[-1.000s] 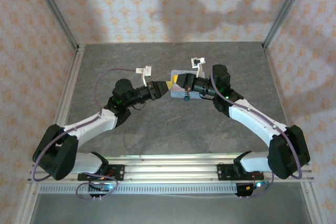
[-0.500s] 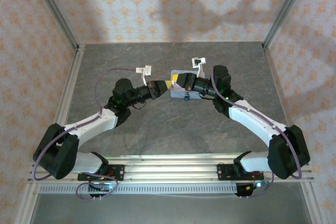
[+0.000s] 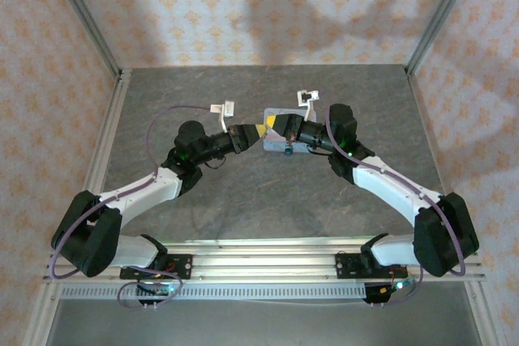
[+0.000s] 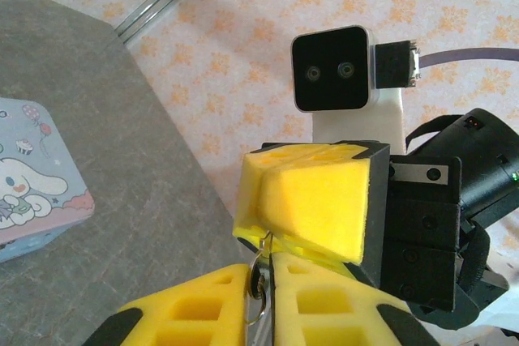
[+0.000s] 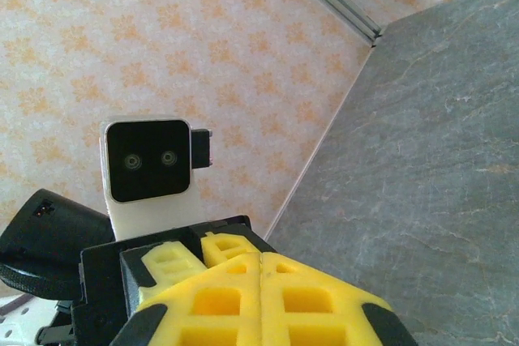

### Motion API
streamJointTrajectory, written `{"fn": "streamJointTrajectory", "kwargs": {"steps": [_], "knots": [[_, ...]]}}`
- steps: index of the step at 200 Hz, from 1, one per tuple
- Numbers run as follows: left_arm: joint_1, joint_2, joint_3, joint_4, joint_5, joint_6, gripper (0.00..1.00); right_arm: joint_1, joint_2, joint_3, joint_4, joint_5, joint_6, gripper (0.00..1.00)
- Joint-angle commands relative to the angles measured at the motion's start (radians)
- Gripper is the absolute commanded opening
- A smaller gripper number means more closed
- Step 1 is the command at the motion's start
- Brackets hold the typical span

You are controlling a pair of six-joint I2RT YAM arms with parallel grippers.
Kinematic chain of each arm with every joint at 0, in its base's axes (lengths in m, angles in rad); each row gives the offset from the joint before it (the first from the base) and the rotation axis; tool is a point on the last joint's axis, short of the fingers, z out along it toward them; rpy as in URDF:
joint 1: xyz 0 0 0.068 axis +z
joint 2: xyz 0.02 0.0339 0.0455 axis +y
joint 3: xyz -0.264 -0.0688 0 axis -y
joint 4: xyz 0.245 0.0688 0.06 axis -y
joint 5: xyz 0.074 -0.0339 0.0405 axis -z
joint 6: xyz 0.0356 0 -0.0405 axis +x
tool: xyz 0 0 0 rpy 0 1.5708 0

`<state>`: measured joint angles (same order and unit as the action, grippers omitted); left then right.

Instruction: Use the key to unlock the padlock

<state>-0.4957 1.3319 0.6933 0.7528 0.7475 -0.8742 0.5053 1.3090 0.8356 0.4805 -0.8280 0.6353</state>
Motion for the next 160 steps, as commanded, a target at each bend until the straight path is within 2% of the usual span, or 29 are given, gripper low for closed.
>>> {"fn": "streamJointTrajectory", "kwargs": {"steps": [1,75,104,145,160], "knots": [[-0.002,0.0,0.042,0.054,0.015,0.0,0.16,0.01,-0.013,-0.014,0.052,0.023,0.009,0.0],[-0.002,0.004,0.048,0.054,0.029,-0.001,0.2,0.01,-0.001,-0.009,0.068,0.045,0.014,0.0],[-0.002,0.01,0.052,0.054,0.032,0.0,0.14,0.012,0.006,-0.01,0.076,0.049,0.018,0.0],[-0.003,0.018,0.052,0.054,0.033,-0.002,0.13,0.012,0.007,-0.013,0.085,0.062,0.018,0.0],[-0.002,0.018,0.055,0.056,0.035,-0.002,0.08,0.013,0.009,-0.016,0.087,0.066,0.015,0.0]]}}
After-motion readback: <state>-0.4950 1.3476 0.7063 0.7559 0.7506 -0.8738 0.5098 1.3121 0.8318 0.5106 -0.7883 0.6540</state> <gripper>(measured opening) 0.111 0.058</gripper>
